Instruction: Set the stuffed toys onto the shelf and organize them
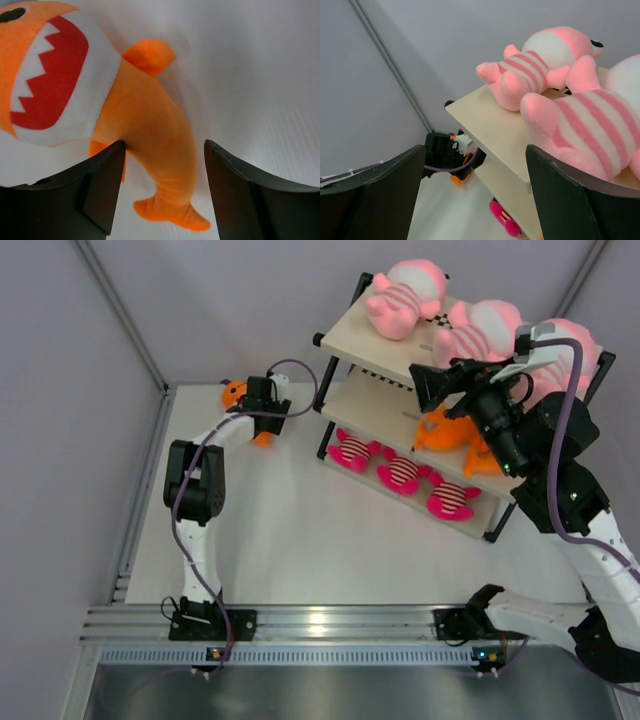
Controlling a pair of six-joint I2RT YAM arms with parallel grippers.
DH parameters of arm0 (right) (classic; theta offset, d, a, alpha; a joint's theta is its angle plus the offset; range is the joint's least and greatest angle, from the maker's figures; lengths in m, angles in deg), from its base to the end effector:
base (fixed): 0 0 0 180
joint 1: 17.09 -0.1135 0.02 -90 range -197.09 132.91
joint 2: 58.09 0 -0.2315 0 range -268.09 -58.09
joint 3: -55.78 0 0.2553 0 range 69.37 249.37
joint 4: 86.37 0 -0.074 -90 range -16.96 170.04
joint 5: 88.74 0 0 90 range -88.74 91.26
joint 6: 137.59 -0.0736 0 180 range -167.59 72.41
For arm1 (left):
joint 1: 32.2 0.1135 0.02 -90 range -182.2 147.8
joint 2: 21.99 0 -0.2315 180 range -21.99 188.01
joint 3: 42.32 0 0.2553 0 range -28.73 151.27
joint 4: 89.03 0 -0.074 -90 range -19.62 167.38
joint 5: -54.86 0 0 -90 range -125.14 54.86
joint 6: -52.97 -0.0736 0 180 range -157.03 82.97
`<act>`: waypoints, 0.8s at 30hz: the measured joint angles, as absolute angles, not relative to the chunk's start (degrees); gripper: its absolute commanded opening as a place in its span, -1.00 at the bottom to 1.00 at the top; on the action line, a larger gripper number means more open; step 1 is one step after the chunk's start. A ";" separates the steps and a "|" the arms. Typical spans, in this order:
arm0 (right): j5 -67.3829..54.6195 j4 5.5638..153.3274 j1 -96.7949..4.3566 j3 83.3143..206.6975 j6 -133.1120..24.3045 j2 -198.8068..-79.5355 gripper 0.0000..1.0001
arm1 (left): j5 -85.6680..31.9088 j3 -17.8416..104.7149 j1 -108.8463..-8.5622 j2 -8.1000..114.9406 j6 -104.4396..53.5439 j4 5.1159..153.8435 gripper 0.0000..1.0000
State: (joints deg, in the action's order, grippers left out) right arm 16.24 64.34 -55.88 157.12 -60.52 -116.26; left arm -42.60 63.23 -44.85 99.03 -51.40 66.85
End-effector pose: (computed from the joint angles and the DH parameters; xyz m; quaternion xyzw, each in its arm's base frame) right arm 0.1873 0.1261 0.5197 -0.0367 0.6187 0.2682 0.7375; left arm 0.4886 -0.0999 0.1501 0.1840 0.8844 0.0652 0.4240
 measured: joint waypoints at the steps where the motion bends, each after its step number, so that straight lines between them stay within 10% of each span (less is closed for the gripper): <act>1: 16.59 64.31 -55.88 157.09 -60.04 -116.33 0.64 | -42.56 64.43 -44.83 100.60 -50.72 66.74 0.39; 6: 17.71 64.60 -55.88 157.09 -58.05 -117.25 0.65 | -45.14 68.52 -44.83 104.58 -48.93 67.00 0.23; 14: 17.47 65.04 -55.88 157.01 -56.50 -119.87 0.65 | -49.34 69.68 -44.83 106.02 -48.73 67.49 -0.93; 24: 17.40 65.89 -55.88 154.84 -56.15 -118.16 0.66 | -49.69 69.68 -44.83 106.04 -48.27 67.03 -0.37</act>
